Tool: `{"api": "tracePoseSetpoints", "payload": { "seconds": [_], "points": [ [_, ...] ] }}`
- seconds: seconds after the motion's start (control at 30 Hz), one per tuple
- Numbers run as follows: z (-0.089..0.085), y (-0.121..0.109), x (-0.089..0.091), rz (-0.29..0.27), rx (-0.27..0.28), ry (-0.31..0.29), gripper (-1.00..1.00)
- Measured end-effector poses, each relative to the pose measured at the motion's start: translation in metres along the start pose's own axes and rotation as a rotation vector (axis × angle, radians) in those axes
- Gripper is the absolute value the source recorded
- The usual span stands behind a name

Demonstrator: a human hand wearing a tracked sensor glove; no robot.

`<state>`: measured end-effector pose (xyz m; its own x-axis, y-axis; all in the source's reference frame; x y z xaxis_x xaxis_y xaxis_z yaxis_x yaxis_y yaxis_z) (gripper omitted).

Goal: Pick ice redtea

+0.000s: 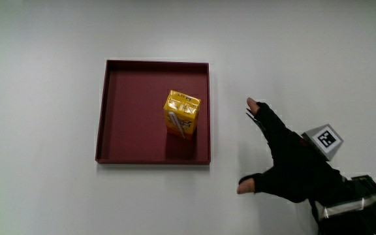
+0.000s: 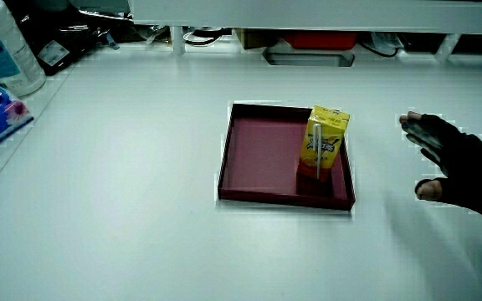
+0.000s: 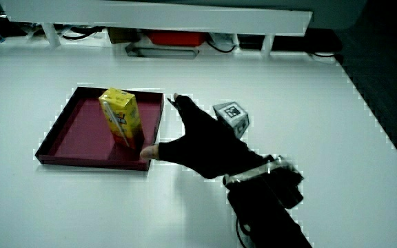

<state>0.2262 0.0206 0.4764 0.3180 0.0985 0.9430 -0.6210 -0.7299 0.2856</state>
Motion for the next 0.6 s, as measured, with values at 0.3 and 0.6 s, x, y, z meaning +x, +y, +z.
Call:
{"api": "tracePoseSetpoints", "payload": {
  "seconds": [0.3,0.6],
  "points": [
    [-0.017,0.043,-0.007,-0.079,-0.039,0.079,0.0],
    [-0.027,0.076,-0.007,-0.07,-0.054,0.151,0.0]
  ]
}}
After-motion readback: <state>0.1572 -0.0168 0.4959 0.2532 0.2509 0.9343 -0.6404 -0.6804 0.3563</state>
